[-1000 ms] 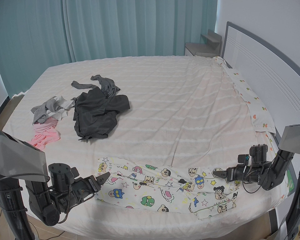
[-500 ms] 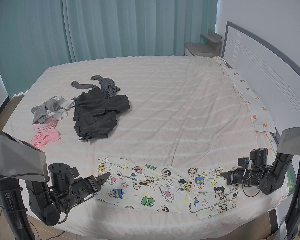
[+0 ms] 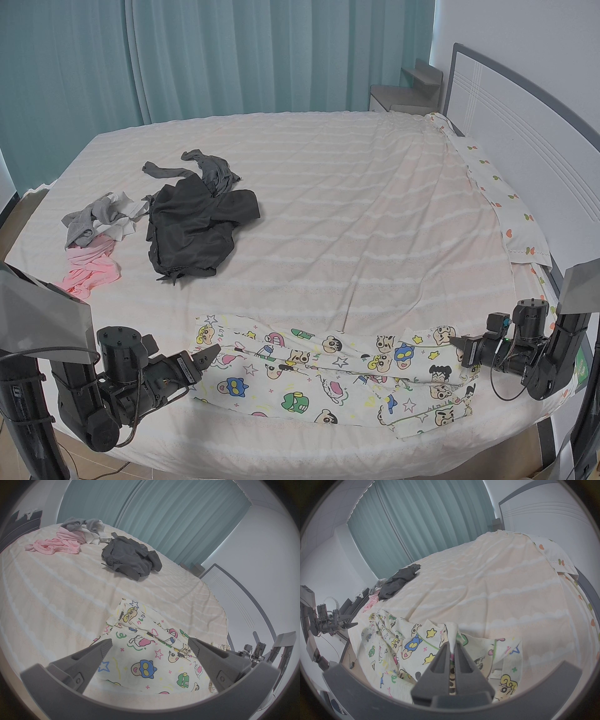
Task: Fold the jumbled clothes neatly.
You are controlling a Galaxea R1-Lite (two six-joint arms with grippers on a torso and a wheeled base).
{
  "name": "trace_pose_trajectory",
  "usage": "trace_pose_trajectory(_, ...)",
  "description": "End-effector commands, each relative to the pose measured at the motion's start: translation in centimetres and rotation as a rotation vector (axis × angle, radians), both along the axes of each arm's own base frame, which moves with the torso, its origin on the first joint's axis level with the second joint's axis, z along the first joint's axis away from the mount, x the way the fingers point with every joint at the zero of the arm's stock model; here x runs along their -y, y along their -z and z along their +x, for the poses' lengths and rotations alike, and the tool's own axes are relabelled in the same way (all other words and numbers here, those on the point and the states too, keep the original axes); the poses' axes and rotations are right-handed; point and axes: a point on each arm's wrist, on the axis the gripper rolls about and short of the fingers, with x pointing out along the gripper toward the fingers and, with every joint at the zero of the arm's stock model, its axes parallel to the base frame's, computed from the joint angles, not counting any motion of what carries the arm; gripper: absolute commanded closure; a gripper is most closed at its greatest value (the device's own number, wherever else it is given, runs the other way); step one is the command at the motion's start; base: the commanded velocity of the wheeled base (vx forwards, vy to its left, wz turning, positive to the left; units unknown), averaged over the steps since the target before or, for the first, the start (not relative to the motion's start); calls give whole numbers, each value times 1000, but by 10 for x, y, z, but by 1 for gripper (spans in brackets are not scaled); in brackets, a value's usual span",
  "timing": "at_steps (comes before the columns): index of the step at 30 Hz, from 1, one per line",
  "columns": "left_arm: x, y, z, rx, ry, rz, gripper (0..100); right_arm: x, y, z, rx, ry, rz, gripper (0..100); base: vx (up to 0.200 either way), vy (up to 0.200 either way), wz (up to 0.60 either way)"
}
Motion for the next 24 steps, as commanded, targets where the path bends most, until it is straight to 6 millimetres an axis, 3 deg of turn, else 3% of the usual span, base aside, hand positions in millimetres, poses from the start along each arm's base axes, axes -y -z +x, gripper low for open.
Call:
trace_pose_trajectory(1, 0, 1, 0, -3, 0, 1, 0, 2, 9, 3, -21, 7, -1, 100, 0, 0, 0)
trace_pose_trajectory(2, 0, 1, 0, -4, 0, 1, 0, 2, 10, 4, -24, 7, -1, 100, 0, 0, 0)
trace_pose_trajectory(3, 0, 1, 0, -4, 0, 1, 0, 2, 10, 4, -24, 7, -1, 0, 0, 0, 0)
trace_pose_trajectory(9, 0, 3, 0, -10, 0, 3, 0, 6, 11, 7, -13, 22, 1, 0, 0, 0, 0)
trace_pose_trajectory(15, 0, 3, 0, -10, 1, 3, 0, 11, -20, -2, 79, 40, 7, 0, 0, 0, 0)
trace_pose_trajectory(19, 2, 3, -1, -10, 7, 3, 0, -5, -41, -18, 109, -1, 51, 0, 0, 0, 0)
trace_pose_trajectory(24, 2, 3, -1, -10, 6, 4, 0, -30, -39, -27, 40, -56, 143, 0, 0, 0, 0)
